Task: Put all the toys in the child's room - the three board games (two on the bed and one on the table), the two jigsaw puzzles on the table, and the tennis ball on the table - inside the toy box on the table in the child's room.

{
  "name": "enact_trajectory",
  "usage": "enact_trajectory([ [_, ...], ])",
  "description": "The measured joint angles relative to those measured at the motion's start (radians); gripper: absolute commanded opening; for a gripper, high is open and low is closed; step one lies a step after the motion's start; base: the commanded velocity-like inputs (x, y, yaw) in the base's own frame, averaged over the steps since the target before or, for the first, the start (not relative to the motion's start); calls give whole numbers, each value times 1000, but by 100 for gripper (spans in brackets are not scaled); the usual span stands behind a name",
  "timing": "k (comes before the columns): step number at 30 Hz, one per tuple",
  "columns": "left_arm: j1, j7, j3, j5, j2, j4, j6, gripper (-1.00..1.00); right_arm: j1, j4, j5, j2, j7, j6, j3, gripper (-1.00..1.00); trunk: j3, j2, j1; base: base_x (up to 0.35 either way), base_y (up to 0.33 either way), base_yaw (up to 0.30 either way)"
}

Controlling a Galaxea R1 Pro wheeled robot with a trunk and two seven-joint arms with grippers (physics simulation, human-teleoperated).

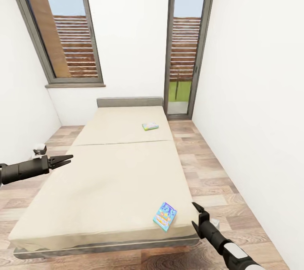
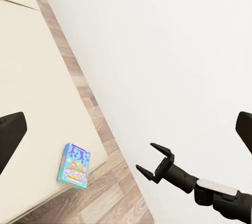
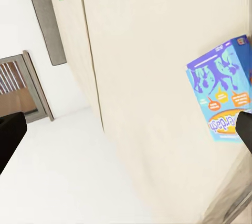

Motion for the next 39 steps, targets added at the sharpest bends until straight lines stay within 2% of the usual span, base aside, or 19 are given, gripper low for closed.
enact_trajectory([
  [14, 0, 1, -2, 0, -2, 0, -1, 100, 0, 0, 1, -9, -5, -32, 0, 100, -44, -98, 54, 0, 0, 0],
  [19, 0, -2, -5, 4, -5, -6, 0, 100, 0, 0, 2, -7, -30, -39, 1, 100, -60, -133, 73, 0, 0, 0],
  [21, 1, -13, -18, 6, -7, -9, 1, 100, 0, 0, 3, -6, -45, -40, 2, 100, -66, -147, 81, 0, 0, 0],
  [24, 2, -69, -63, 8, -11, -12, 2, 100, 0, 0, 5, -1, -63, -44, 3, 100, -75, -168, 92, 0, 0, 0],
  [25, 3, -108, -95, 9, -12, -16, 1, 100, 0, 0, 6, 1, -68, -48, 5, 100, -78, -175, 96, 0, 0, 0],
  [26, 3, -115, -112, 10, -13, -21, 1, 100, 0, -1, 7, 3, -72, -50, 6, 100, -82, -182, 100, 0, 0, 0],
  [28, 6, -116, -192, 14, -18, -73, 4, 100, 0, -1, 9, 5, -76, -53, 8, 100, -88, -196, 107, 0, 0, 0],
  [29, 7, -116, -215, 17, -23, -90, 5, 100, 0, -1, 9, 6, -77, -53, 9, 100, -91, -203, 111, 0, 0, 0],
  [30, 9, -116, -256, 28, -36, -123, 7, 100, 0, -1, 10, 7, -77, -54, 10, 100, -94, -210, 115, 0, 0, 0],
  [31, 10, -116, -278, 36, -45, -137, 8, 100, 0, -1, 10, 8, -78, -56, 10, 100, -97, -217, 119, 0, 0, 0],
  [34, 12, -116, -378, 84, -108, -178, 9, 100, 0, -1, 12, 10, -80, -78, 11, 100, -107, -238, 130, 0, 0, 0],
  [35, 12, -116, -394, 89, -121, -181, 9, 100, 0, -1, 12, 10, -80, -83, 11, 100, -110, -245, 134, 0, 0, 0],
  [36, 12, -118, -420, 92, -149, -185, 9, 100, 0, -1, 13, 11, -80, -89, 11, 100, -113, -252, 138, 0, 0, 0],
  [38, 12, -118, -457, 95, -186, -188, 9, 100, 0, -1, 12, 10, -80, -95, 10, 100, -119, -266, 146, 0, 0, 0],
  [39, 12, -118, -466, 96, -196, -189, 9, 100, 0, -1, 13, 10, -80, -97, 9, 100, -122, -273, 150, 0, 0, 0],
])
